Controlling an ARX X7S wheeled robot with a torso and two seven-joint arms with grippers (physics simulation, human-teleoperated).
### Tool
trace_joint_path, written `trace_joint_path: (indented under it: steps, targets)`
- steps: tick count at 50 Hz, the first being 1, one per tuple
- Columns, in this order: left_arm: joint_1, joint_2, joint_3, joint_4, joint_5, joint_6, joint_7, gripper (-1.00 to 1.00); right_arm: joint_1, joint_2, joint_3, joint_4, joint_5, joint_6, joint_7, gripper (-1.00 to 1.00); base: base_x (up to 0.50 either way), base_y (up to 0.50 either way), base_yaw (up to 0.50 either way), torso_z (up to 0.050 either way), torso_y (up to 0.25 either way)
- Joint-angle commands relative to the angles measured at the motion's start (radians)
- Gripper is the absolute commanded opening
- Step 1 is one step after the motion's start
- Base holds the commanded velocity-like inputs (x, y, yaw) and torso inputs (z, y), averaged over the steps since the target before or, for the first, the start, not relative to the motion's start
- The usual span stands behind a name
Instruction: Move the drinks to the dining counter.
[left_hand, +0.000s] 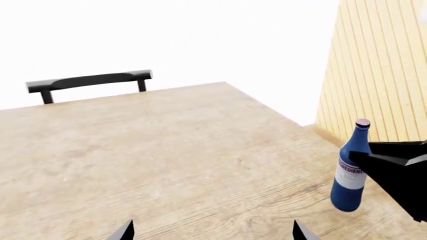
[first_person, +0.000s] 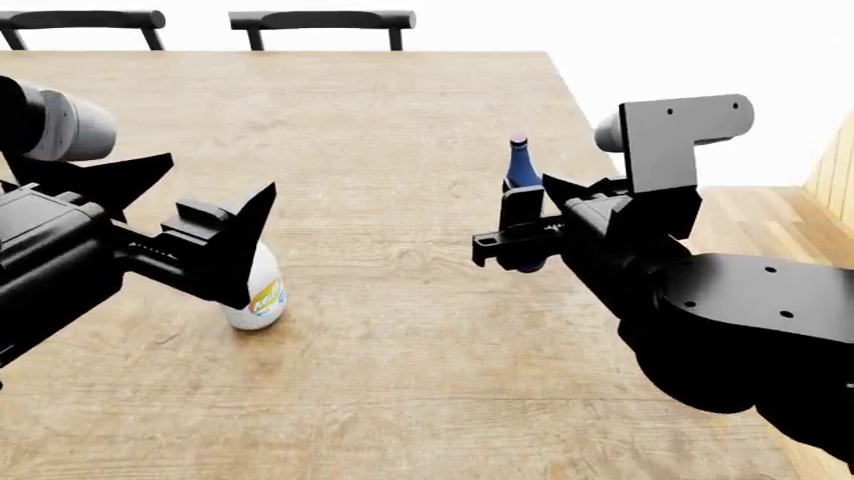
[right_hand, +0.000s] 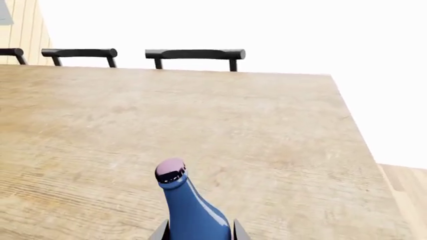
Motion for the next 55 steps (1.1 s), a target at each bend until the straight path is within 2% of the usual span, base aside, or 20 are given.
trace_joint_path:
  steps: [1, 16, 55]
  targets:
    - [0.010, 0.000, -0.006, 0.007, 0.004, 0.008, 0.012, 1.00, -0.039, 0.012, 0.032, -0.015, -0.016, -0.041, -0.016, -1.00, 0.00, 0.00, 0.00, 0.000, 0.000]
    - [-0.005, 0.000, 0.008, 0.001, 0.008, 0.006, 0.013, 1.00, -0.112, 0.031, 0.050, -0.027, -0.019, -0.092, -0.025, -1.00, 0.00, 0.00, 0.00, 0.000, 0.001]
    - [0.006, -0.008, 0.018, 0.013, 0.012, 0.018, 0.014, 1.00, -0.141, 0.042, 0.042, -0.028, -0.028, -0.096, -0.038, -1.00, 0.00, 0.00, 0.00, 0.000, 0.001]
